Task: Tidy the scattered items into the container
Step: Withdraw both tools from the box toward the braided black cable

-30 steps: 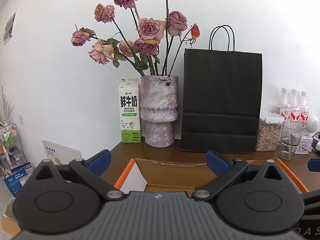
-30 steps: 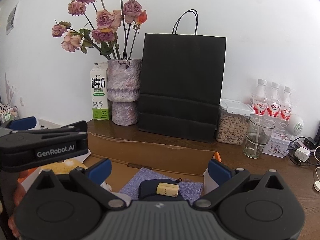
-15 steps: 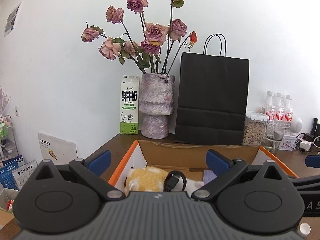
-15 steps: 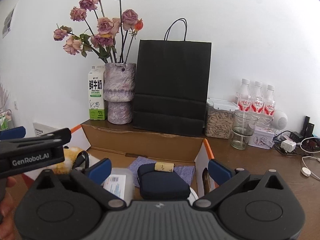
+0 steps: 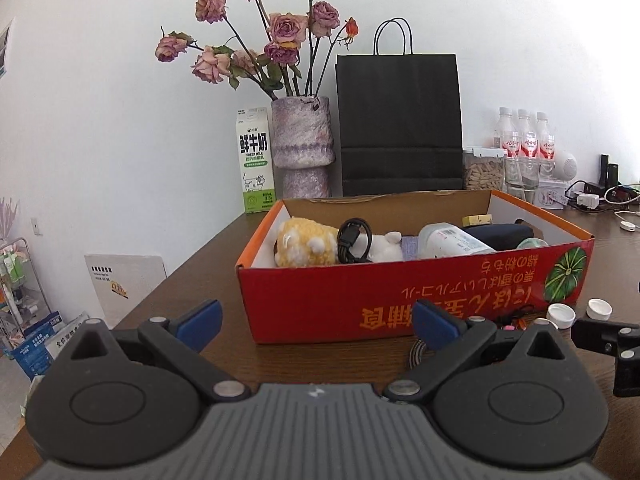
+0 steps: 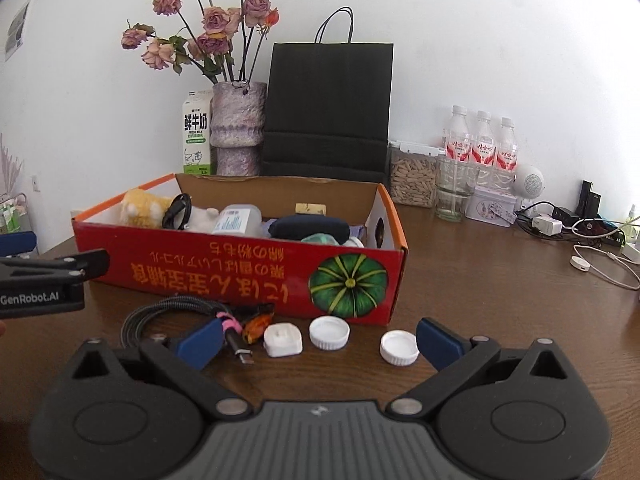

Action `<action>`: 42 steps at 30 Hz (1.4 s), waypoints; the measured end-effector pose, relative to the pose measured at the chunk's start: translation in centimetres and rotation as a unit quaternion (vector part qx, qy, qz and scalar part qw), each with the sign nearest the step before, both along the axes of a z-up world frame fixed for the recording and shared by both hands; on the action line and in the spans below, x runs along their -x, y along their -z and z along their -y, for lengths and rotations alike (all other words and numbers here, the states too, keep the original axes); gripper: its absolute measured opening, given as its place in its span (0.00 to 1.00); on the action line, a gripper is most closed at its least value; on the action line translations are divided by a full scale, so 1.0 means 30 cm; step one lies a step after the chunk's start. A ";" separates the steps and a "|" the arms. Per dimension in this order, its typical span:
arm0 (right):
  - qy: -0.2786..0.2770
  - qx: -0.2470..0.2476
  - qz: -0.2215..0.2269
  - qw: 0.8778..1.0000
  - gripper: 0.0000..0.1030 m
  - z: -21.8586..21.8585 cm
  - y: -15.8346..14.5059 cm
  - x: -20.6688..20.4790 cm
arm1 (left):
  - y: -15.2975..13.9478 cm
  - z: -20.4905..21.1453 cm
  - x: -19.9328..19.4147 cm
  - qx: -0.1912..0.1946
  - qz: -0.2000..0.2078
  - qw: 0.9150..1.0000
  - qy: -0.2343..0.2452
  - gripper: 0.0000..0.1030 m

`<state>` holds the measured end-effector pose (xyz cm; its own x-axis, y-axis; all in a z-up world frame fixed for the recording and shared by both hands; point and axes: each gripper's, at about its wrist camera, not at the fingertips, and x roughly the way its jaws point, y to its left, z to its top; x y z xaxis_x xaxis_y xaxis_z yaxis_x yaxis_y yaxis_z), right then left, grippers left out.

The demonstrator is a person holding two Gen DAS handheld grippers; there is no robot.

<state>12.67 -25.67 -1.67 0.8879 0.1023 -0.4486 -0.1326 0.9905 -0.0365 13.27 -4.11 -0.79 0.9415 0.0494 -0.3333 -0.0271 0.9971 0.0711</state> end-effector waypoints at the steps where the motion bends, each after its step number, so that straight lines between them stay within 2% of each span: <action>1: 0.000 -0.002 -0.005 1.000 1.00 0.004 0.000 0.013 | 0.000 -0.013 0.014 0.008 0.000 1.000 0.000 1.00; 8: 0.000 -0.023 -0.020 1.000 1.00 0.032 0.004 0.081 | 0.008 -0.051 0.065 0.020 -0.023 1.000 -0.006 1.00; 15: 0.003 -0.009 -0.031 0.999 1.00 0.018 0.010 0.090 | 0.008 -0.050 0.095 0.014 -0.029 0.999 -0.019 1.00; 22: 0.010 -0.015 -0.040 0.999 1.00 0.028 0.015 0.080 | 0.016 -0.076 0.069 0.034 -0.054 0.998 -0.022 1.00; 32: 0.001 -0.012 -0.034 0.999 0.98 0.015 0.013 0.087 | 0.024 -0.092 0.073 0.037 -0.069 0.997 -0.026 1.00; 35: -0.021 -0.015 -0.036 0.999 0.95 -0.008 0.012 0.088 | 0.028 -0.111 0.071 0.043 -0.077 0.996 -0.028 1.00; 36: -0.031 -0.012 -0.041 0.999 0.91 -0.027 0.013 0.083 | 0.029 -0.118 0.072 0.046 -0.078 0.995 -0.029 1.00; 40: -0.064 0.006 -0.056 0.996 0.88 -0.114 0.020 0.059 | 0.035 -0.135 0.065 0.057 -0.087 0.994 -0.034 1.00; 42: -0.078 0.011 -0.062 0.995 0.81 -0.149 0.021 0.046 | 0.036 -0.137 0.065 0.058 -0.089 0.994 -0.033 1.00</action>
<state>11.29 -21.20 -2.30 0.8000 0.2228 -0.5571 -0.2890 0.9568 -0.0323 11.32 0.01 -1.87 0.8628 0.0606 -0.5018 -0.0903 0.9953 -0.0351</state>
